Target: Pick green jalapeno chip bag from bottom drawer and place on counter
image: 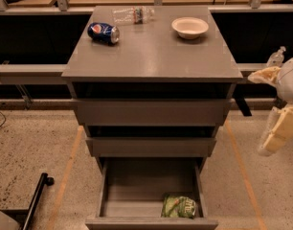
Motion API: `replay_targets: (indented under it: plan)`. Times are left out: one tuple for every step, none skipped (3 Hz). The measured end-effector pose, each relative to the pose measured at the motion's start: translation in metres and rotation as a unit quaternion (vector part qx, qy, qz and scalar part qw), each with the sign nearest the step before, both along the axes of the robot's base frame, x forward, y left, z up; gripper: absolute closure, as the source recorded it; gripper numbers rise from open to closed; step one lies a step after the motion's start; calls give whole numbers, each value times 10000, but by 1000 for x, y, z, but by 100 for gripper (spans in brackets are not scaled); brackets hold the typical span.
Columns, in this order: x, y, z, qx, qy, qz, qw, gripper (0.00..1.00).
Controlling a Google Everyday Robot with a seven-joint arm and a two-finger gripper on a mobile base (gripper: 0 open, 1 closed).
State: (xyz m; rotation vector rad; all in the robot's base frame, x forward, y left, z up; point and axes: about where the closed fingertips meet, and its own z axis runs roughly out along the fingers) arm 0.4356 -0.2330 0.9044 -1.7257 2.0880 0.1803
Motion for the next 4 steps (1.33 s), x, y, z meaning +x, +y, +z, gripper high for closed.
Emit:
replay_targets:
  plan:
    - [22, 7, -41, 336, -106, 123, 9993, 0]
    - [44, 13, -70, 604, -118, -71, 9981, 0]
    - [47, 13, -71, 616, -149, -90, 9980, 0]
    - [38, 25, -93, 734, -23, -72, 9973, 0]
